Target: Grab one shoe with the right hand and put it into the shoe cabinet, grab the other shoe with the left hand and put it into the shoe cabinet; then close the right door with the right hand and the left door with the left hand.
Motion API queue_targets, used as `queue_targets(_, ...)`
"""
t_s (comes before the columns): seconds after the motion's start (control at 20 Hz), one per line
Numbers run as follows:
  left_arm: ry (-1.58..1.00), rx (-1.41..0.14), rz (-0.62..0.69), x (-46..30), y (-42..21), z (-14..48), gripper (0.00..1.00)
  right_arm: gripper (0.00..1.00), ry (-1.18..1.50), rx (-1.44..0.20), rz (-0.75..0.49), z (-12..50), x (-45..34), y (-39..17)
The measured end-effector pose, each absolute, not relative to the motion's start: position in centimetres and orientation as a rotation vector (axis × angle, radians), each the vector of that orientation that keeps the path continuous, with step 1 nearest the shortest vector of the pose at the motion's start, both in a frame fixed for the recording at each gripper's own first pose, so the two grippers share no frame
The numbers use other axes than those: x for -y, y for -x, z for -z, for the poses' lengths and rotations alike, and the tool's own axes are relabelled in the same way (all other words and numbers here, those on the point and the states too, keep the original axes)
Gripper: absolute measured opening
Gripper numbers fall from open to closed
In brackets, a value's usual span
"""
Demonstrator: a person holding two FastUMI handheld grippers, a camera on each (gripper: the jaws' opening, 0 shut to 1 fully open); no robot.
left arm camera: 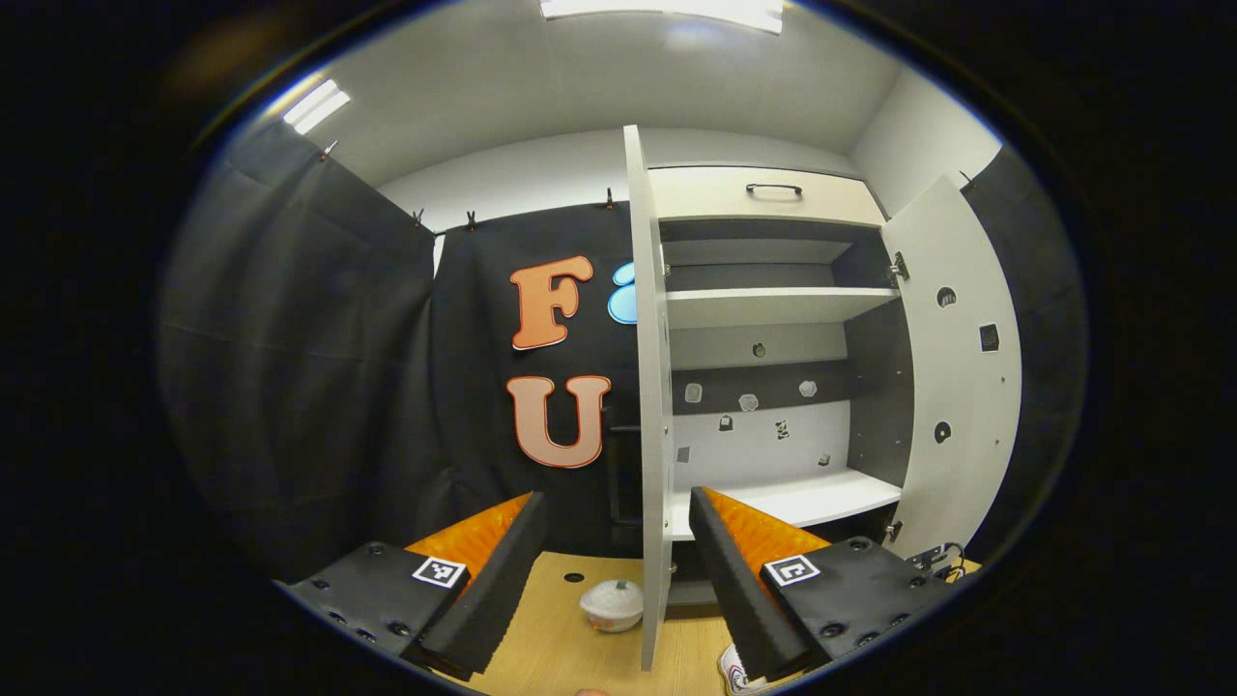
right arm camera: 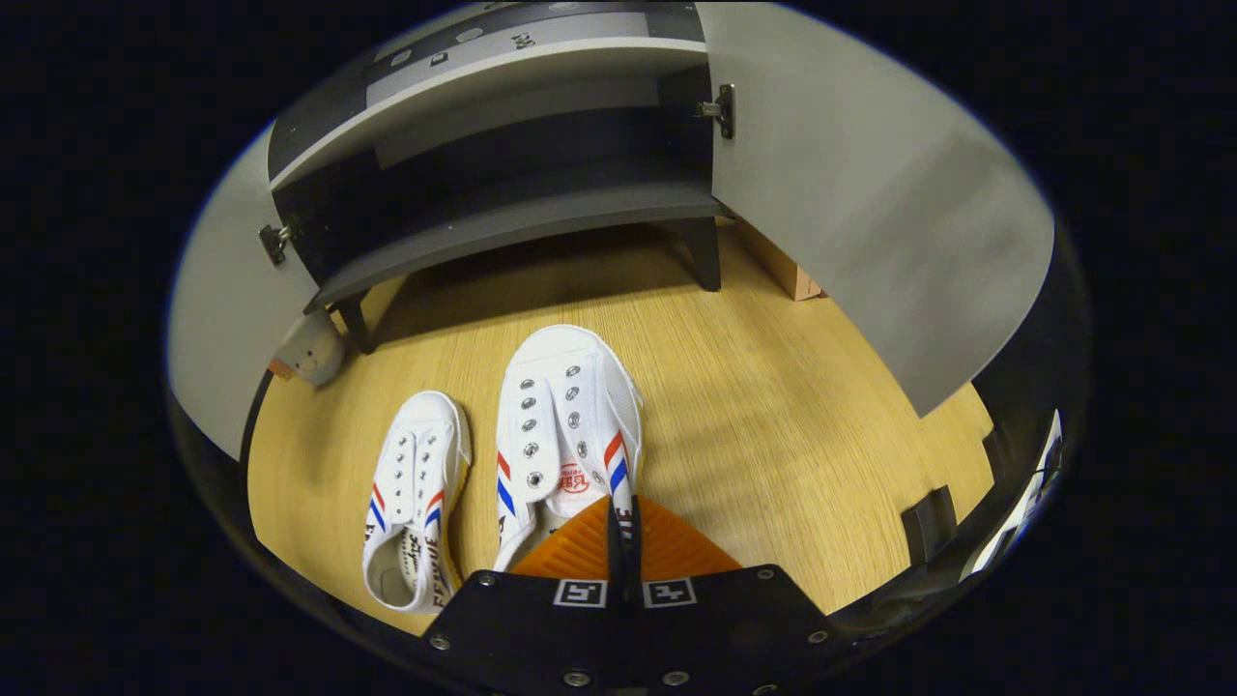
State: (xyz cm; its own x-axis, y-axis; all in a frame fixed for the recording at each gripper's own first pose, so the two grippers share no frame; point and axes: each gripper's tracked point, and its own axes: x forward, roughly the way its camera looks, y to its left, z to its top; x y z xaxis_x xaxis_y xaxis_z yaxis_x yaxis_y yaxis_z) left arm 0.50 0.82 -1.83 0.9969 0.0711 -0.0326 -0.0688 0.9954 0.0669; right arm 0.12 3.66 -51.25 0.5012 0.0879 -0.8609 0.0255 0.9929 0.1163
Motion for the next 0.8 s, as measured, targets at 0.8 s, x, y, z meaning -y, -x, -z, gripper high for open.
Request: queue_targets(0.8, -0.036, -0.036, -0.048, -2.4, -2.1, 3.3, 0.99, 0.0, -0.151, -0.794, -0.155, 32.1, -3.4, -3.2)
